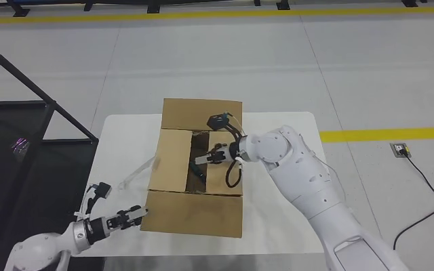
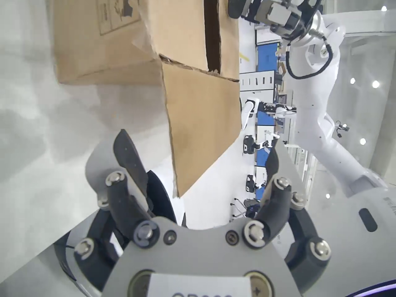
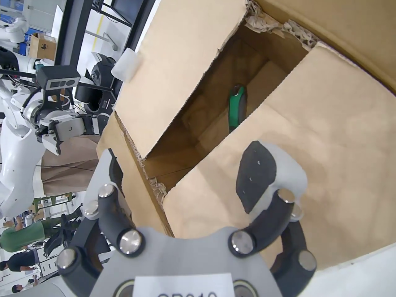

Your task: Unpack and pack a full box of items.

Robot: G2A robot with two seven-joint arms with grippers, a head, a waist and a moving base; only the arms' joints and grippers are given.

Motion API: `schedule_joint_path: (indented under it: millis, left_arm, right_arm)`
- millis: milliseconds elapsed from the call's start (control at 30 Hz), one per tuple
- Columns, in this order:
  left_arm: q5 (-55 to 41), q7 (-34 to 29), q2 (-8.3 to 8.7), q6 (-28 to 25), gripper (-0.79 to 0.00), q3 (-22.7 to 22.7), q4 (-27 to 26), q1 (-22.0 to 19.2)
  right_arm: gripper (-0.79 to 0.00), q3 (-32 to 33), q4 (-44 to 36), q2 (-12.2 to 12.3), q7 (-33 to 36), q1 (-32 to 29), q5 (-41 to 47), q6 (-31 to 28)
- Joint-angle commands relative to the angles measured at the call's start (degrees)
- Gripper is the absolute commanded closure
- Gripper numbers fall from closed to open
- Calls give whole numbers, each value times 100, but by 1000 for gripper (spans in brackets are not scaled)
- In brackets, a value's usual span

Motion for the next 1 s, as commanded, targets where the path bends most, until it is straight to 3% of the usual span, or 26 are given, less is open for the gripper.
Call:
schedule_joint_path:
  millis: [0, 367, 467, 800, 967]
  left_arm:
    - [-228, -140, 6, 71, -785, 114, 27, -42]
    - [-1135, -620, 95, 71, -785, 86, -69, 32]
    - [-1344, -613, 114, 149, -785, 59, -168, 58]
    - [-1659, 306, 117, 644, -785, 181, -588, 116]
    - [-1969, 927, 102, 1065, -785, 258, -720, 36]
  right_arm:
    - [-785, 47, -64, 20, -48, -34, 52, -70]
    - [-785, 47, -64, 20, -48, -34, 52, -70]
    - [-785, 188, -221, 54, -431, -189, 151, -108]
    - [-785, 1480, -935, 404, -1435, -1047, 1135, -567]
    - [-785, 1639, -1129, 464, -1479, -1210, 1126, -481]
